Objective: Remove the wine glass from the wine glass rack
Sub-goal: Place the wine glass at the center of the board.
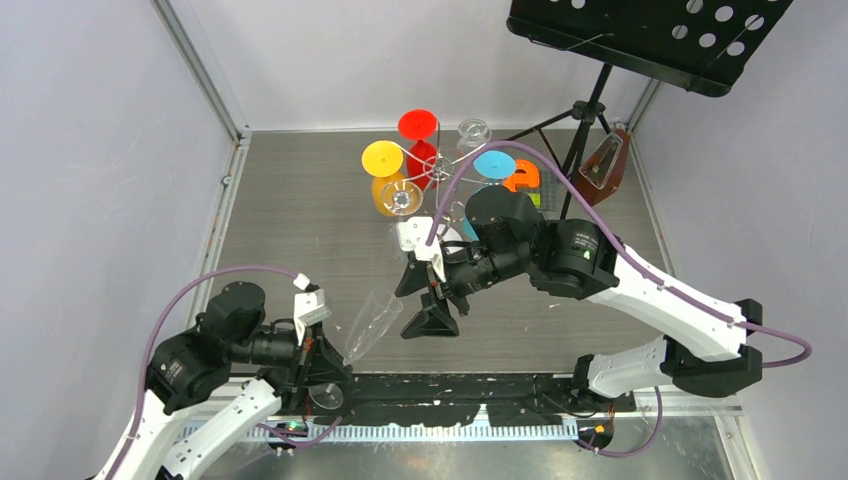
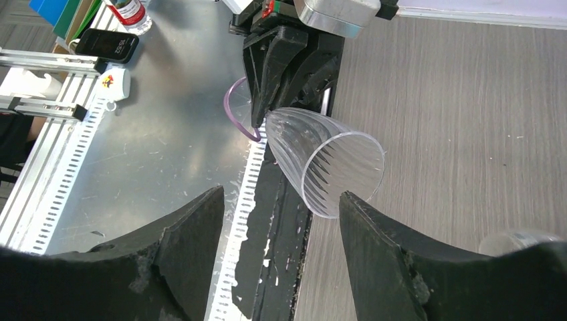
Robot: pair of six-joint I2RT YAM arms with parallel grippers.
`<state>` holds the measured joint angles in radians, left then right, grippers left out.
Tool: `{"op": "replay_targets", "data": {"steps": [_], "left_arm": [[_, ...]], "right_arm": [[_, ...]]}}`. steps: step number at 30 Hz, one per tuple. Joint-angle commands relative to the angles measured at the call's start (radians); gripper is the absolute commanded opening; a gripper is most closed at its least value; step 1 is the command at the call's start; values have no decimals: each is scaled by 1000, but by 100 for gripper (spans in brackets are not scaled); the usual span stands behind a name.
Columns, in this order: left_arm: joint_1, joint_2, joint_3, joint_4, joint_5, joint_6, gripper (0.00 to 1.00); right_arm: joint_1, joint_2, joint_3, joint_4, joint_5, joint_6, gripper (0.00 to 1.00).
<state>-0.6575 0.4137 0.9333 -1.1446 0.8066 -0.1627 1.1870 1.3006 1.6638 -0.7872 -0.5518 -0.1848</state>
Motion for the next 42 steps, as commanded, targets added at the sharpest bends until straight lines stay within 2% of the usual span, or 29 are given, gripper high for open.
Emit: {"op": "replay_targets", "data": {"steps": [1,14,20,26,40,42], "left_arm": [[-17,-3,25,1,-30,26,0],[-21,-14,23,1,-31,26,0],[-21,-19,24,-1,-34,26,0],[-21,-18,29,-1,-35,25,0],[-21,-6,40,6,-41,23,0],[-21,-6,43,9,-44,23,0]], "right_arm": [[-5,7,22,37,-52,3,68],[-7,60,21,68,-112,30,54],[-7,76,19,78,-147,45,40],[-7,80,8,103,-184,64,30],[-7,84,-39,159,-229,104,25],[-8,84,-44,163,-234,106,22]]}}
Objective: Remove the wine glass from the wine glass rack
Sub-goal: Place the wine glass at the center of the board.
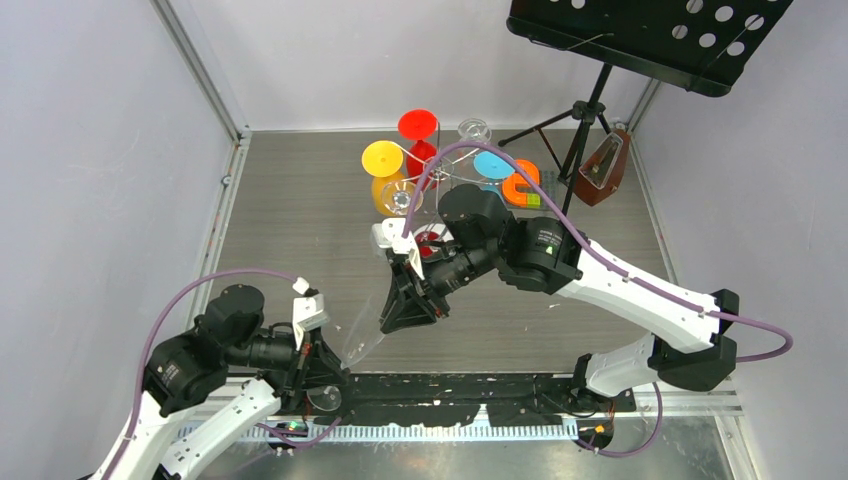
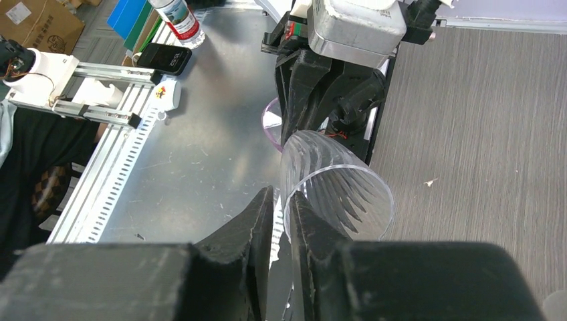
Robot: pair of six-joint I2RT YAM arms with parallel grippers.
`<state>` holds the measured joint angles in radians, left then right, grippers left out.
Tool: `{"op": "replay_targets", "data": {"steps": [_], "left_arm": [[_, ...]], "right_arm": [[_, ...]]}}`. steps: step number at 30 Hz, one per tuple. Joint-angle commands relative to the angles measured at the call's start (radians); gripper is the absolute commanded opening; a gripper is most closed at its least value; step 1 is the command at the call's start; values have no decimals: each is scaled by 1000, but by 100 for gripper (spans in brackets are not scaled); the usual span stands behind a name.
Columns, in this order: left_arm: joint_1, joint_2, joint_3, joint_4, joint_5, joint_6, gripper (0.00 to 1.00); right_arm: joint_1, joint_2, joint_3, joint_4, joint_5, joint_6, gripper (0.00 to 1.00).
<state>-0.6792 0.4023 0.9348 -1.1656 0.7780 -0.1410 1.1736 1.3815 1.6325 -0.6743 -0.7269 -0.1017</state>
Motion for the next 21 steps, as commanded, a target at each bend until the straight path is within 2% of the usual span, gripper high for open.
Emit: {"op": "replay_targets", "data": {"steps": [1,6,11,14,16,19,21], "left_arm": [[1,6,42,31,-16,1,0],[1,6,44,36,-25,-3,0],[1,9,44,39,-40,-4,2],[1,12,43,41,-52,-5,21],[1,15,45,47,-64,-5,42],[1,13,48,64,-89,-9,59],[0,16,57,77,-106,-12,77]], "right_arm": [[6,3,-13,52,-64,24,20],[6,7,-20,50,-73,26,8],[6,-4,-30,53,-63,25,6],[6,-25,-40,59,-49,26,6],[6,-42,-49,67,-40,29,6],[6,-71,-76,83,-17,37,6],[6,-87,-85,85,-6,43,6]]}}
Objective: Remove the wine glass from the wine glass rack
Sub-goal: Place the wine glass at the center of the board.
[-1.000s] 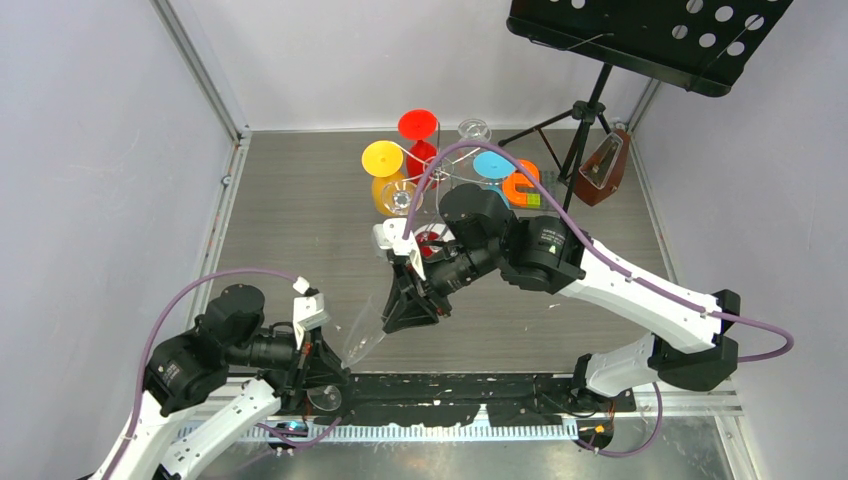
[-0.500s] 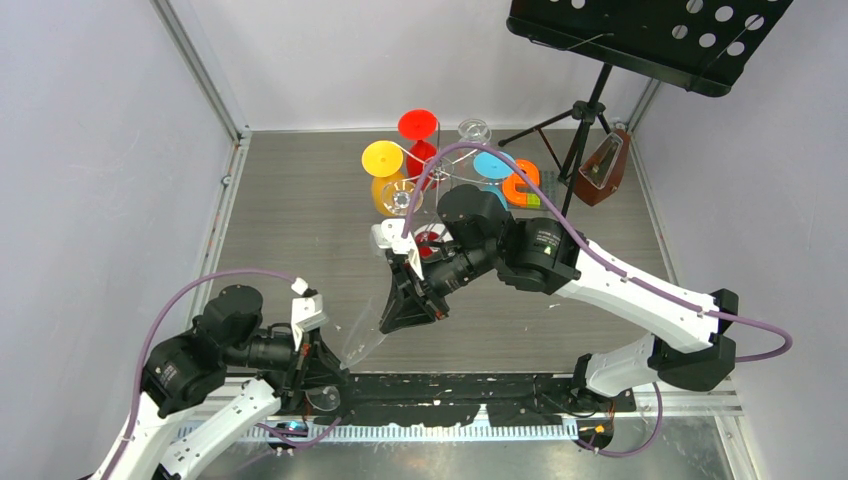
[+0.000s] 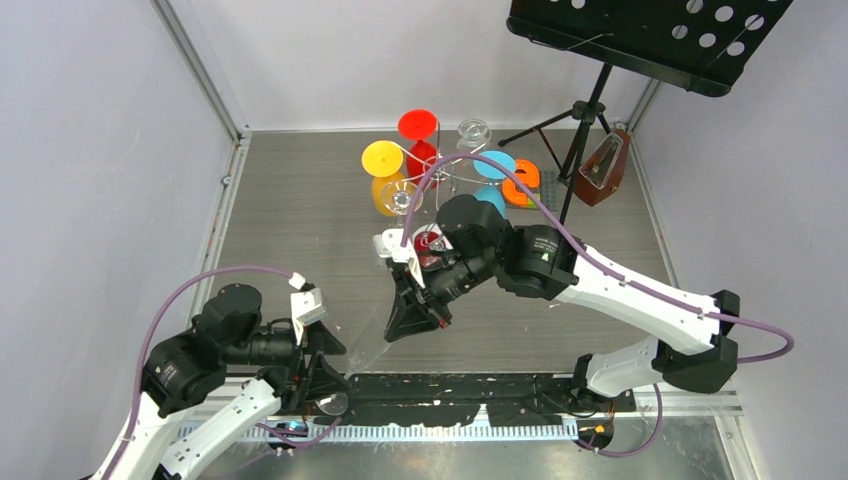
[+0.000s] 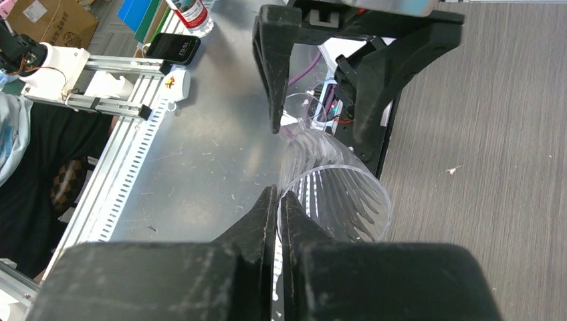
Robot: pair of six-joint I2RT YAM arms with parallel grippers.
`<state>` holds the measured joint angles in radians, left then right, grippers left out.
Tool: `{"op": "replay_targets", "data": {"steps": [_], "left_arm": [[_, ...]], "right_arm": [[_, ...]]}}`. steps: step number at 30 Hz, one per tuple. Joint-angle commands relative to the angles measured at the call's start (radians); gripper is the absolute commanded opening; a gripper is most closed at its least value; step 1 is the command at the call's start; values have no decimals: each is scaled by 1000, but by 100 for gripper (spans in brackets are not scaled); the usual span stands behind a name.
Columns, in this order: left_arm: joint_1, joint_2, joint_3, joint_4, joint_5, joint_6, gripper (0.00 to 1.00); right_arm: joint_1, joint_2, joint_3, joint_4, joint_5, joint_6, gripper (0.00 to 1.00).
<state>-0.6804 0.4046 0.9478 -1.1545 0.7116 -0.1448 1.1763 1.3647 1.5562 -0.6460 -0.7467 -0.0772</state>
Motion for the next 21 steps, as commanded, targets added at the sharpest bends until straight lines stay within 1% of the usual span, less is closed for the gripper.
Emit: {"op": "replay_targets", "data": {"steps": [1,2,3,4,5,8,12,21], "left_arm": [[2,15,50,70,-53,-10,82],[2,17,57,72,-66,-10,86],[2,19,64,71,-80,-9,89],[2,22,72,70,-107,-9,96],[2,27,76,66,-124,-7,99],[2,39,80,63,-154,-2,100],[2,51,68,80,-187,-6,100],[2,49,47,119,-236,17,100]], "right_arm": [[3,-79,-10,48,19,20,6],[4,-85,-12,40,35,20,6],[4,-96,-13,19,45,15,6],[3,-110,-17,6,70,12,6],[3,-117,-20,-22,86,6,6],[3,-147,-24,-96,198,-4,6],[4,-168,6,-240,342,-4,6],[-37,-299,14,-454,626,71,6]]}}
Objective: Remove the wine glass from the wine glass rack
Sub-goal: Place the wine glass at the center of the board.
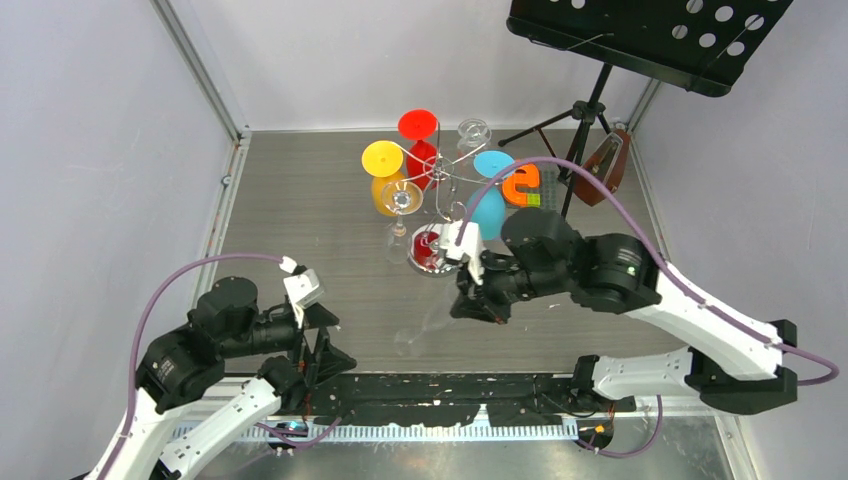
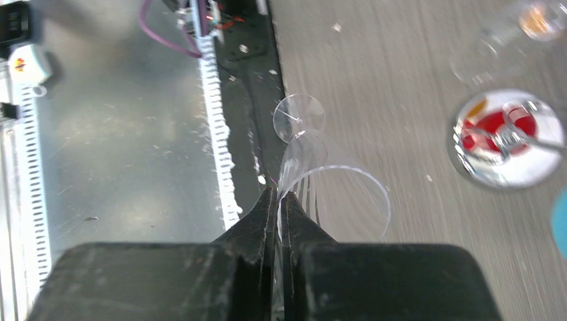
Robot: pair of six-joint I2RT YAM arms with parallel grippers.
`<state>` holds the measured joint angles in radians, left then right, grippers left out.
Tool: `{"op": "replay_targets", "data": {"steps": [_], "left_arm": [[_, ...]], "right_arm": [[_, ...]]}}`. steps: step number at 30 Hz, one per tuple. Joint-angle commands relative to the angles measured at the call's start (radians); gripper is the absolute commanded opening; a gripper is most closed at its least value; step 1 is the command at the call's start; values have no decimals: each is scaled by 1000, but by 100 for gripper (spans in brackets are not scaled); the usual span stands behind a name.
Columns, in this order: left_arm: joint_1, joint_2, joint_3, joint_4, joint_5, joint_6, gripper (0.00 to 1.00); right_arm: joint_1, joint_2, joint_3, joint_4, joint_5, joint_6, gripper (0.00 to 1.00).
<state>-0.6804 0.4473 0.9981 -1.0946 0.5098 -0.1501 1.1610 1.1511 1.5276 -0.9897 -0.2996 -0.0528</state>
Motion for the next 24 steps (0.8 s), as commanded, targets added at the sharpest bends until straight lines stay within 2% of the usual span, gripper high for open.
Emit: {"op": "replay_targets", "data": {"steps": [1,4,8,14,24], "left_arm": [[2,7,-4,60,-38,25,100],[2,5,-6,62,-48,33,100],[2,1,-21,79,-37,38,100],[2,13,-43,105,-17,27,100],[2,-37,-70,156,-8,12,100]], "right_arm": [[-33,-93,44,-145,202,67,6],[-69,-121,38,-197,282,112,6],[-169,-144,18,-237,295,140,6],[-398,-149,-10,-272,275,105,6],[-755,-110,-23,-290,356,38,6]]}}
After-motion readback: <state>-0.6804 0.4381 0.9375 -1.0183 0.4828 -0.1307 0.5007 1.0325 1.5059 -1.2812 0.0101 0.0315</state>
